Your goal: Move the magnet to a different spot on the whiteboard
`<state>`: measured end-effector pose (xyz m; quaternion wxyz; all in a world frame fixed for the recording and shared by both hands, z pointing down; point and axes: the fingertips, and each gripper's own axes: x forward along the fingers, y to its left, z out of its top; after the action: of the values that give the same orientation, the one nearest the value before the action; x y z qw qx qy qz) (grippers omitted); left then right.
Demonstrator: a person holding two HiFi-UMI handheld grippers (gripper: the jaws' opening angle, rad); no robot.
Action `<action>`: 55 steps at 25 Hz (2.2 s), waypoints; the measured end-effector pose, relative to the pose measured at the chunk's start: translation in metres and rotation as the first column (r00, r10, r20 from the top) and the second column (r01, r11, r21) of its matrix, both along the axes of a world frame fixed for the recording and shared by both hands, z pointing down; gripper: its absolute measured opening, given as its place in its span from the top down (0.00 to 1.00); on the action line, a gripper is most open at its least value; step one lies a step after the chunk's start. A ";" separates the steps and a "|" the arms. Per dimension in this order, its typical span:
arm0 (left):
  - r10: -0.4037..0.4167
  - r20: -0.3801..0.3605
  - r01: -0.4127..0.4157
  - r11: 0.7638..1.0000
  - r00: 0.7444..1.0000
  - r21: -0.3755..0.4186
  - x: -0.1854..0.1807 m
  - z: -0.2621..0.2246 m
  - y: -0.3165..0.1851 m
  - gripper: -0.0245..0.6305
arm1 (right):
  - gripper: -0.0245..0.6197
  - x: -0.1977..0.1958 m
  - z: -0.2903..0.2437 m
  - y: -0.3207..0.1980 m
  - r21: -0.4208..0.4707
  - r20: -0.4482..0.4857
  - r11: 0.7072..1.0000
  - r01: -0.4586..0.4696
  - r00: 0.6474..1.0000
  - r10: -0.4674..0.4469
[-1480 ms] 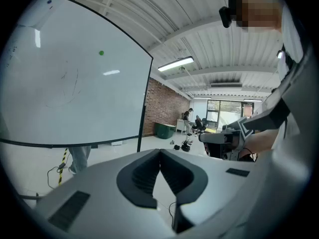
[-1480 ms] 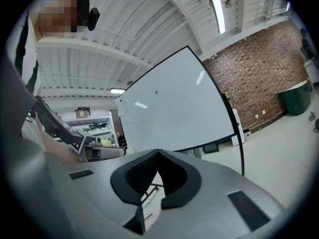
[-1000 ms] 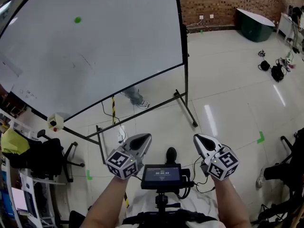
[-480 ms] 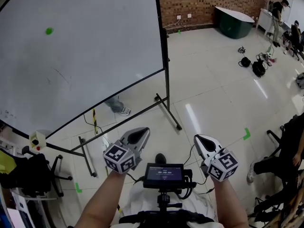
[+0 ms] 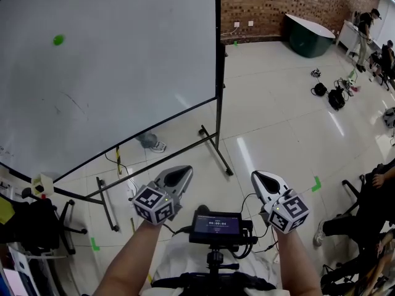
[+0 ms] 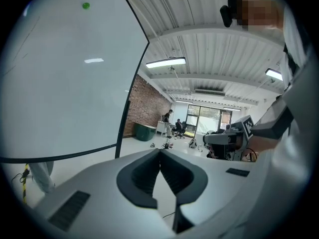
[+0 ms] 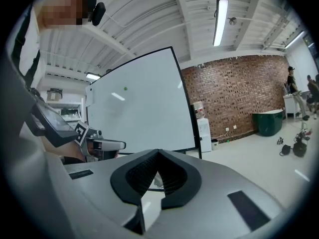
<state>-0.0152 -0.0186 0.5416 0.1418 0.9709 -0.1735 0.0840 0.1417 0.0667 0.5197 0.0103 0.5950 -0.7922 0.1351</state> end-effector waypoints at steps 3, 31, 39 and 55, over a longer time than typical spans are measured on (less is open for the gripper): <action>0.026 0.011 -0.026 1.000 1.000 -0.003 0.011 0.005 -0.013 0.92 | 0.92 0.012 -0.001 -0.015 0.002 0.004 1.000 -0.019 1.000 0.019; 0.042 0.006 -0.043 0.997 0.999 0.058 0.033 -0.020 -0.162 0.92 | 0.92 0.024 -0.009 -0.177 0.038 0.012 0.999 -0.002 1.000 0.001; -0.006 -0.019 0.007 0.999 1.000 0.032 0.013 -0.012 -0.173 0.92 | 0.92 0.006 -0.007 -0.197 -0.014 -0.010 0.999 0.051 0.999 -0.051; -0.201 -0.021 0.202 0.973 0.979 0.108 -0.034 -0.056 -0.202 0.92 | 0.92 -0.055 -0.050 -0.268 0.100 -0.027 0.935 0.341 0.940 -0.340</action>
<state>-0.0494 -0.2210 0.4856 0.0968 0.9550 -0.2748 0.0547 0.0866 -0.2012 0.4693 0.0064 0.4492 -0.8891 0.0874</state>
